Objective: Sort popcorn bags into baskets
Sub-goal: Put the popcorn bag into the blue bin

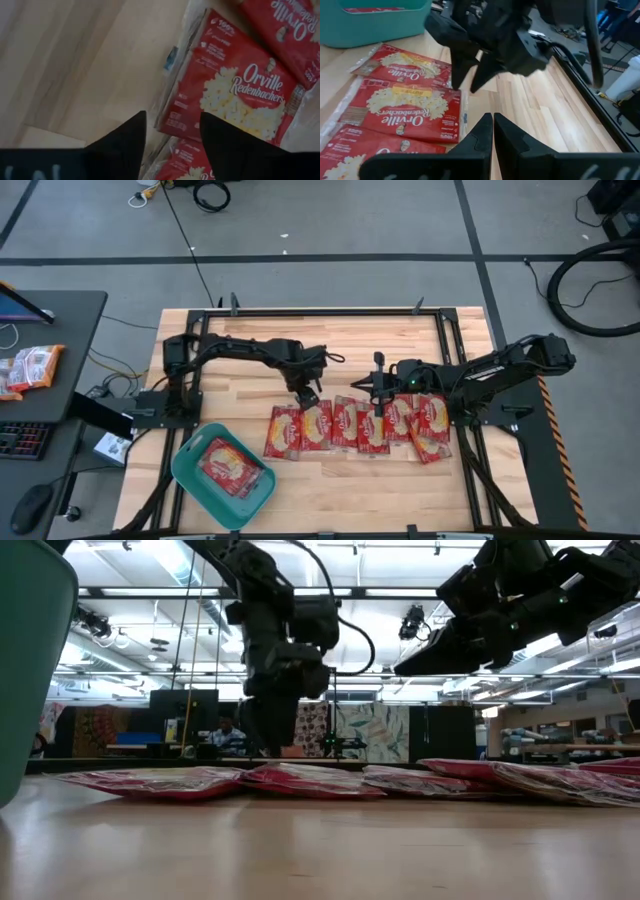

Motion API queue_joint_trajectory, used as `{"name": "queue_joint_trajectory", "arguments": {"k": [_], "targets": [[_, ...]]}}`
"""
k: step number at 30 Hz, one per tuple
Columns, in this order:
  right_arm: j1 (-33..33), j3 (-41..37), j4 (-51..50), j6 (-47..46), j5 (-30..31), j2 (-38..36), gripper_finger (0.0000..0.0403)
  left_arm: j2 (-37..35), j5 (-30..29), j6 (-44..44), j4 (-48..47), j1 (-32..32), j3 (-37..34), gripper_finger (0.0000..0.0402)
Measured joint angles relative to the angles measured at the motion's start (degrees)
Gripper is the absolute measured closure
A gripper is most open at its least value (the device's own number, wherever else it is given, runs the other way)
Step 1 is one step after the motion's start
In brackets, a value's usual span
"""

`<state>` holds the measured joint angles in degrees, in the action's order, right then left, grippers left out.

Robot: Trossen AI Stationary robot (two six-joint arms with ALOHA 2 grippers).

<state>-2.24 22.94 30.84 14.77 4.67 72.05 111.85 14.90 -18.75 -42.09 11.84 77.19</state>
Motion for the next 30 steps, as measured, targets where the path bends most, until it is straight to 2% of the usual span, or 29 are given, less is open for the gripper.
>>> {"name": "queue_joint_trajectory", "arguments": {"k": [4, 8, 20, 26, 30], "targets": [[0.0, 0.0, 0.1, -0.3, -0.9, 0.0, 0.0383, 1.3, 0.8, 1.4, -0.2, 1.5, 0.0, 0.0169], [0.0, 0.0, 0.1, -0.3, -1.0, 0.0, 0.0383, 1.7, 4.0, 1.5, 0.0, 2.3, 0.0, 0.0156], [0.0, 0.0, 0.4, -0.3, -1.4, 0.0, 0.0383, 5.4, 6.4, 2.9, -0.6, 0.0, 0.2, 0.0155], [0.0, 0.0, 0.4, -0.2, -1.4, 0.0, 0.0383, 5.6, 3.3, 2.6, -0.2, -1.4, 0.2, 0.016], [0.0, 0.0, 0.4, -0.2, -1.4, 0.0, 0.0383, 5.7, 2.3, 1.4, 0.1, -1.8, 0.2, 0.0184]]}}
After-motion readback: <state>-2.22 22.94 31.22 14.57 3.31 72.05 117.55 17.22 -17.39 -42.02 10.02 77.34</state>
